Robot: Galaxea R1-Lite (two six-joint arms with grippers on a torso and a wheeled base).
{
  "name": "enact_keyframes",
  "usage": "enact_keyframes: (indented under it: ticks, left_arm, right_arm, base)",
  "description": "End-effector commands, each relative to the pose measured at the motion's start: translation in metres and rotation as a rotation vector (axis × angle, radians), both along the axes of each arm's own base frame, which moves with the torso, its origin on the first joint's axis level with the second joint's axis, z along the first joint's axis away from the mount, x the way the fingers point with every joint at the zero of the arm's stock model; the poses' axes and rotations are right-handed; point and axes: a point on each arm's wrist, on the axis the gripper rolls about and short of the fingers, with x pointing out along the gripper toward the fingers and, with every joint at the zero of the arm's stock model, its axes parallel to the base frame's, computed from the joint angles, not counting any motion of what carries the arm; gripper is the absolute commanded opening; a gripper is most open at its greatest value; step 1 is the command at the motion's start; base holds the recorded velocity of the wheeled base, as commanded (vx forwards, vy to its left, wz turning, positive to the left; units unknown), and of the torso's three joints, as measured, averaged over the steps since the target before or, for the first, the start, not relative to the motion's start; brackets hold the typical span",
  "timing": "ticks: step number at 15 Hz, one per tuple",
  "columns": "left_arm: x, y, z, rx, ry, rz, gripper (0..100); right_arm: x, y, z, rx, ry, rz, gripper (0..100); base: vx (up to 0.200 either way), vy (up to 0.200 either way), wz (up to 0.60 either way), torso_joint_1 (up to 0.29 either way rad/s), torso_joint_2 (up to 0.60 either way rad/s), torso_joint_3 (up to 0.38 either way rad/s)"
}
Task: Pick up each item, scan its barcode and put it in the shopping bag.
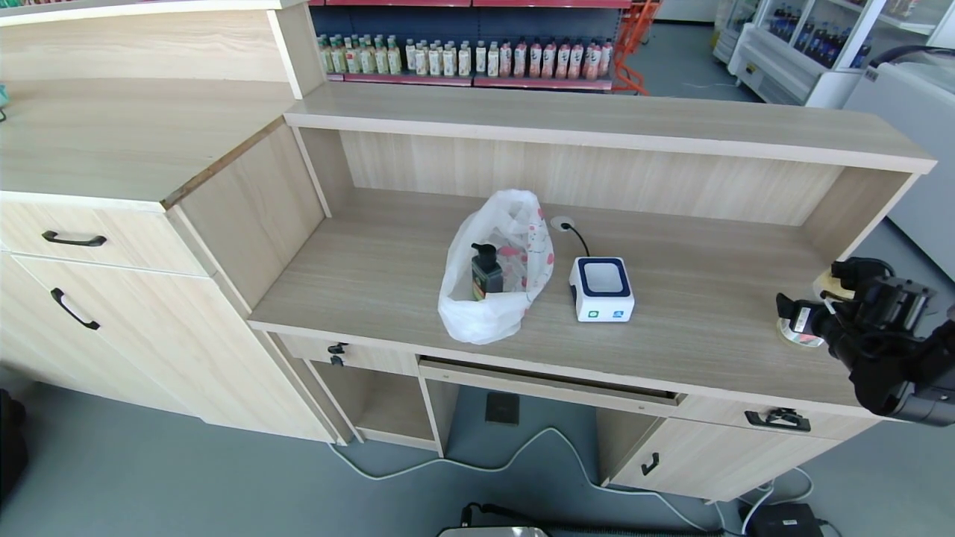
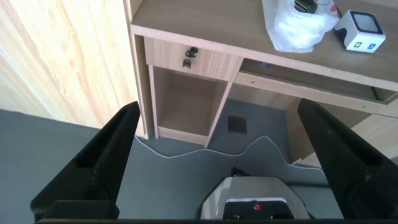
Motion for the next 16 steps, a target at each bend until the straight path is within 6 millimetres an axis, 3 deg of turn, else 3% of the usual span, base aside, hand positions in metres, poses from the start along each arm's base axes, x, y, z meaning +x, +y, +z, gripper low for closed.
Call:
enact_keyframes:
  ticks: [1,5,10,11,16]
  left_arm:
    - [0.000,0.000,0.000,0.000,-0.001,0.001,100]
    - [0.000,0.000,0.000,0.000,-0.001,0.001,100]
    - [0.000,0.000,0.000,0.000,-0.001,-0.001,100]
    - [0.000,0.000,0.000,0.000,-0.001,0.001,100]
    - [0.000,0.000,0.000,0.000,-0.001,-0.001,100]
  right_arm:
    - [0.004,-0.006,-0.004,-0.011,-0.006,-0.010,100]
    - [0.015,-0.016,-0.018,-0.047,0.006,-0.020,100]
    - [0.027,-0.021,-0.016,-0.071,-0.027,-0.017,100]
    - [0.027,-0.022,-0.017,-0.069,-0.021,-0.018,0]
    - [0.025,-0.028,-0.025,-0.103,0.013,-0.021,0]
  base:
    - [0.000,0.000,0.00,0.000,0.00,0.000]
    - [0.000,0.000,0.00,0.000,0.00,0.000]
    - [0.000,0.000,0.00,0.000,0.00,0.000]
    - [0.000,0.000,0.00,0.000,0.00,0.000]
    - [0.000,0.000,0.00,0.000,0.00,0.000]
